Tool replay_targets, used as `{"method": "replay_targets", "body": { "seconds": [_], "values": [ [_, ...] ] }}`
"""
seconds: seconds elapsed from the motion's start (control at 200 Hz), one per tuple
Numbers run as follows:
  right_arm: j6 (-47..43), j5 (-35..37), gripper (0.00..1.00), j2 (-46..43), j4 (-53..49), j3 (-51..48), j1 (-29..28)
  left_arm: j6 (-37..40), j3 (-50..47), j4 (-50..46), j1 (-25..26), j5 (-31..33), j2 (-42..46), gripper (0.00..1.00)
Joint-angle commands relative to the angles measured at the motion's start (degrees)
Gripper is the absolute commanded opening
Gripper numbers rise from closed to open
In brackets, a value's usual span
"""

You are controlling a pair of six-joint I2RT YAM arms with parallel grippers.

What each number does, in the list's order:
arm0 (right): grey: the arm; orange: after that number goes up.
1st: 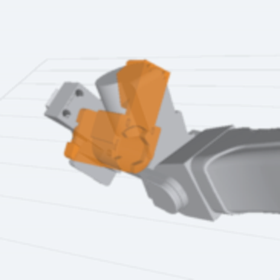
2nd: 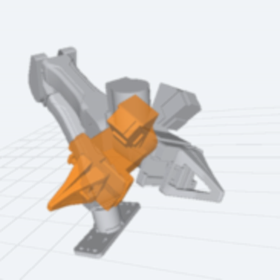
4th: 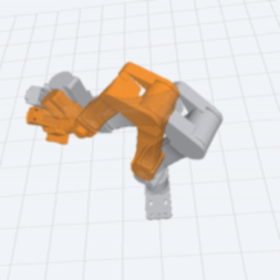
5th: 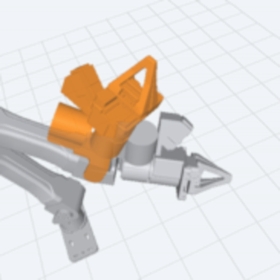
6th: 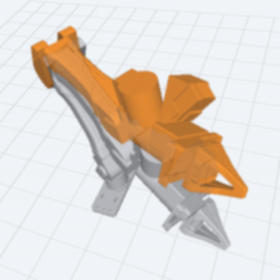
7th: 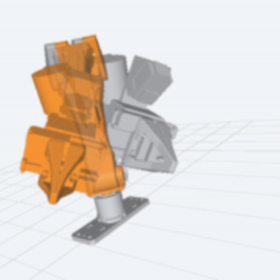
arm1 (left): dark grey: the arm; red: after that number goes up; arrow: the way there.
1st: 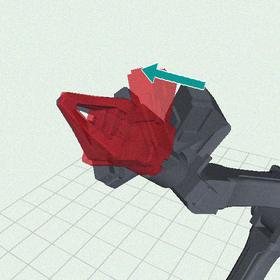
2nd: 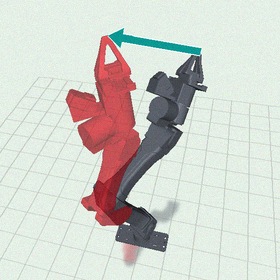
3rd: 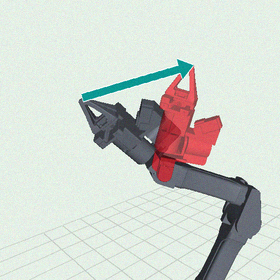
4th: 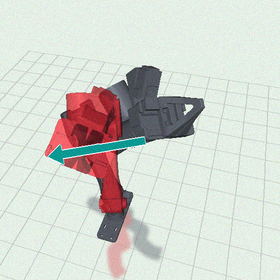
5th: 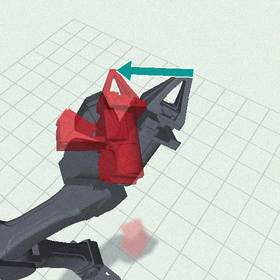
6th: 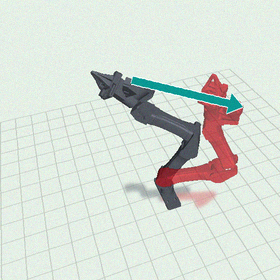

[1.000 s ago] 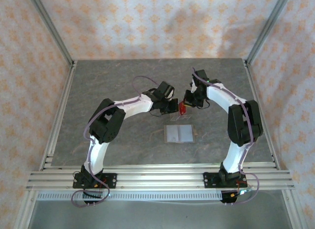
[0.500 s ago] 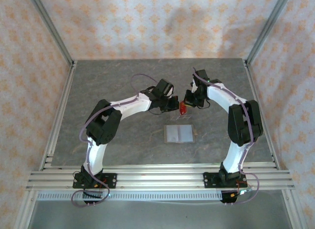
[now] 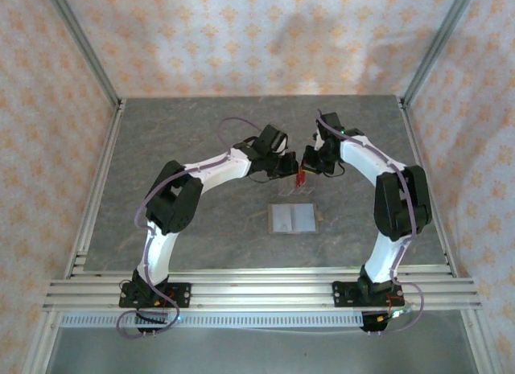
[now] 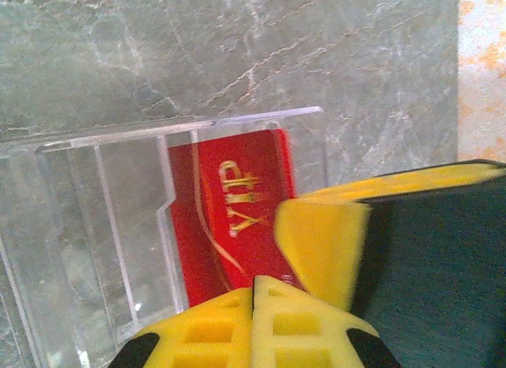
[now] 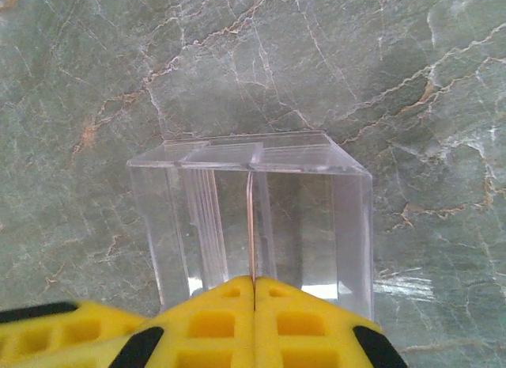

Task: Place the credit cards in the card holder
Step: Pick up the credit card from the storage box.

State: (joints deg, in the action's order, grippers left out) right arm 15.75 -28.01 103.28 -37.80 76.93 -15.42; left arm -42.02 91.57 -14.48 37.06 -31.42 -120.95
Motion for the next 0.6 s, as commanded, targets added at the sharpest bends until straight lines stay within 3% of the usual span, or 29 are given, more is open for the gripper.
{"method": "replay_targets", "body": {
  "seconds": [0.0,0.595],
  "values": [
    [1.28,2.13,0.00,-2.99,-1.70,-1.00,0.57,-0.68,1.33,-0.86,-0.30,-1.66,-0.80,0.00],
    [1.65,1.08,0.00,-3.48,-1.26,-1.91,1.31,-2.45,4.93,-0.29,0.56,-3.39,-6.37,0.00]
  ]
}}
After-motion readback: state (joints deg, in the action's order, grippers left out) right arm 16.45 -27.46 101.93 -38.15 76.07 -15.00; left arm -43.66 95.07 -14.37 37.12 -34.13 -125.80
